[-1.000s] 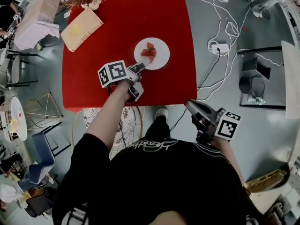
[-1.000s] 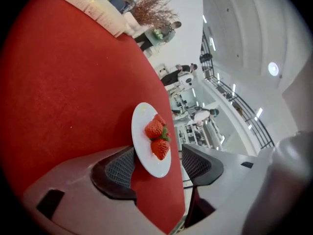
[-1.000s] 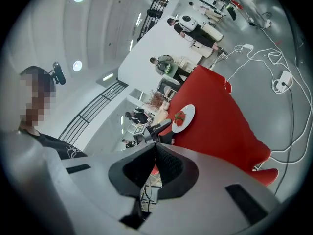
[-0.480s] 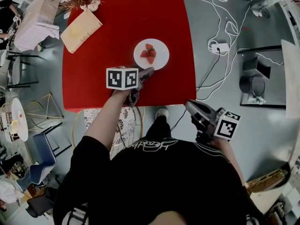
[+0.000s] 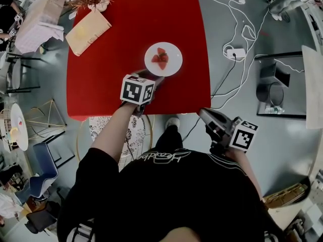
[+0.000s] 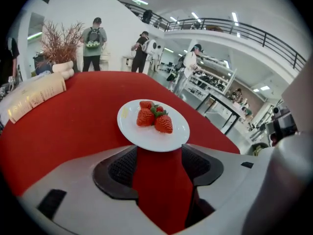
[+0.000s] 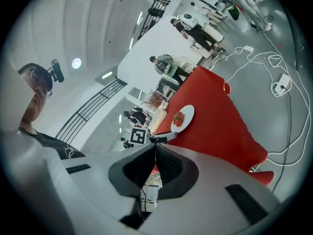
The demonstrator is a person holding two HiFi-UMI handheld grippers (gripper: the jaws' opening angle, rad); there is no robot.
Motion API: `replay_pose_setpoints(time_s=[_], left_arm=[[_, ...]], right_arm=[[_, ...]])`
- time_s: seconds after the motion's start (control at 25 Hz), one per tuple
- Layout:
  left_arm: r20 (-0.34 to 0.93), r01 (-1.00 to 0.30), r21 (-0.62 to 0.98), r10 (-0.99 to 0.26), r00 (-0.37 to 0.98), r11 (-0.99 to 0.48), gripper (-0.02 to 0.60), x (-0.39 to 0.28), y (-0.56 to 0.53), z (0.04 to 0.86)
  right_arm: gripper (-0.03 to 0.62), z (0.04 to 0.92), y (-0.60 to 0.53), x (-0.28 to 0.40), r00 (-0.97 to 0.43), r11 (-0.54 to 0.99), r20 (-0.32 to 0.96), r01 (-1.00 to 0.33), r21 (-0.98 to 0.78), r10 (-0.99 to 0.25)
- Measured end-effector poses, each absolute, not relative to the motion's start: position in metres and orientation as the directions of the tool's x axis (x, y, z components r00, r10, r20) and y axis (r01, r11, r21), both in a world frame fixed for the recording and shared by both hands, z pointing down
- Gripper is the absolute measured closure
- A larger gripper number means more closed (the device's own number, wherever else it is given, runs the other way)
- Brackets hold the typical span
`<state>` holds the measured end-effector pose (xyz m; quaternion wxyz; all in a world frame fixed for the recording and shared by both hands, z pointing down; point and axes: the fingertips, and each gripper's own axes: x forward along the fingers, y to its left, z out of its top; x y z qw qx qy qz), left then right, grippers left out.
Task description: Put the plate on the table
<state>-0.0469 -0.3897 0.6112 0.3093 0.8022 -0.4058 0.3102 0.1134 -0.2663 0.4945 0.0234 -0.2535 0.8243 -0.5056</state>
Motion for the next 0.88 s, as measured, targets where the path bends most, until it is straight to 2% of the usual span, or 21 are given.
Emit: replay_pose_setpoints(time_s=[0.2, 0.4, 0.52, 0.72, 0.88], left_arm=[[0.76, -0.837, 0.181, -0.467, 0.452, -0.516, 0.293, -0.051, -0.385, 0.614], [0.742, -0.845, 0.15, -0.506, 0.439, -0.514, 0.33, -0.057, -0.378, 0.606], [0.713, -0.85, 0.152, -0.539, 0.448, -0.505, 0.378, -0.056, -0.367, 0.593], [0.572, -0.832, 0.264, -0.616, 0.542, -0.488, 0.55, -0.047, -0.335, 0.54], [0.452, -0.753, 0.327, -0.606, 0.655, -0.571, 0.574, -0.023, -0.297, 0.491]], right_arm=[[0.586, 0.495, -0.265, 0.112, -0.87, 0.364, 0.22, -0.398, -0.842, -0.441], [0.586, 0.493, -0.262, 0.116, -0.861, 0.361, 0.205, -0.396, -0.844, -0.465], [0.586, 0.49, -0.255, 0.12, -0.857, 0.365, 0.199, -0.397, -0.842, -0.474], [0.586, 0.474, -0.242, 0.124, -0.86, 0.4, 0.195, -0.407, -0.821, -0.472], [0.586, 0.456, -0.236, 0.125, -0.859, 0.446, 0.174, -0.411, -0.795, -0.482]])
